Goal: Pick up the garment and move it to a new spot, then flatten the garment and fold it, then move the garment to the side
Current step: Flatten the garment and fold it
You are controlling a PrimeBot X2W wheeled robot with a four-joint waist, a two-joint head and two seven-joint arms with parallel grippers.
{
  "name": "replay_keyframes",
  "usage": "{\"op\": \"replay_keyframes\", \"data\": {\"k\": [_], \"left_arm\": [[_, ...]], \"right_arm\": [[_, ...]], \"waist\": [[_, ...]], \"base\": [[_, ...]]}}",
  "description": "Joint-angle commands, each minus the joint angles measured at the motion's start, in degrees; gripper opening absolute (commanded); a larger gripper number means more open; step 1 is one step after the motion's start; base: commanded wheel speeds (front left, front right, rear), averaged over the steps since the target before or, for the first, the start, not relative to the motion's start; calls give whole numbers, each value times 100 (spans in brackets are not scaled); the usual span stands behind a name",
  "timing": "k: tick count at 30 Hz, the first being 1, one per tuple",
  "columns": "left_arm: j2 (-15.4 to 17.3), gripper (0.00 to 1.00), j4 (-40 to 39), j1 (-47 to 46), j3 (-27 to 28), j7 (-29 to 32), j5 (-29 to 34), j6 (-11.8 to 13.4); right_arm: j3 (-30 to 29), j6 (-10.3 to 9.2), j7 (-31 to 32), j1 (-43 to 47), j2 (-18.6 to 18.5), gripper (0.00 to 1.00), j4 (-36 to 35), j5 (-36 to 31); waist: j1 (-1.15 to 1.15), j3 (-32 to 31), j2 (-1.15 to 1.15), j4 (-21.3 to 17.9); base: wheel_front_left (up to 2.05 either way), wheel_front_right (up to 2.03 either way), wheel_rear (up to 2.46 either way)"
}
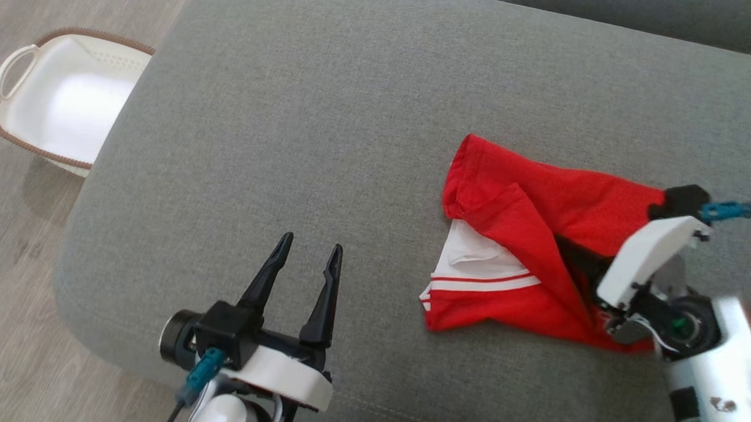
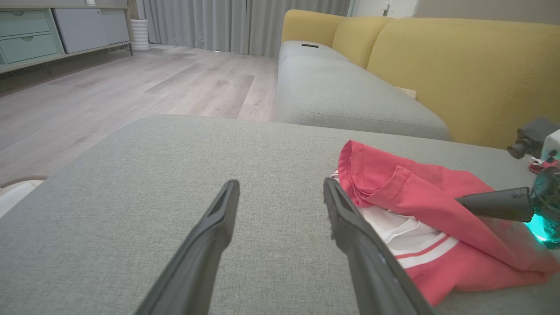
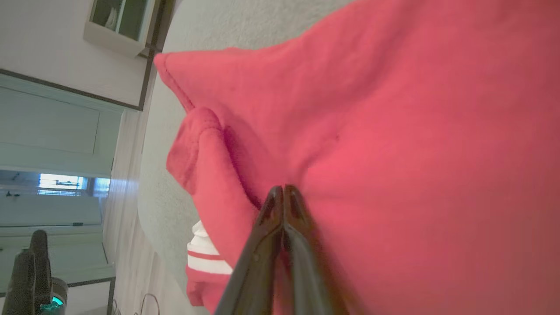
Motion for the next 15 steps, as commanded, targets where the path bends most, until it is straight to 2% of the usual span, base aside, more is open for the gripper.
{"op": "replay_keyframes", "data": {"k": [1,5,10,14,15], "left_arm": [[-28,100,-172,-253,153,-45,-38,1],[-28,100,-155,-258,130,-45,-60,8],[-28,100,-116,-211,186,-45,-42,12],[-28,100,-67,-133,247,-45,-9,-2],[-28,100,-58,-107,275,-45,-13,-4]], "right_arm": [[156,39,12,-201,-17,0,-160,55],[603,39,127,-191,100,0,-191,331],[1257,39,329,160,119,0,-707,770],[1384,39,-94,522,1,0,-1240,910],[1363,39,-315,611,-48,76,-1365,875]], "waist": [[0,5,0,13],[0,-11,0,39],[0,-130,0,-43],[0,-320,0,-150],[0,-366,0,-181]], "base": [[0,0,0],[0,0,0],[0,0,0],[0,0,0],[0,0,0]]}}
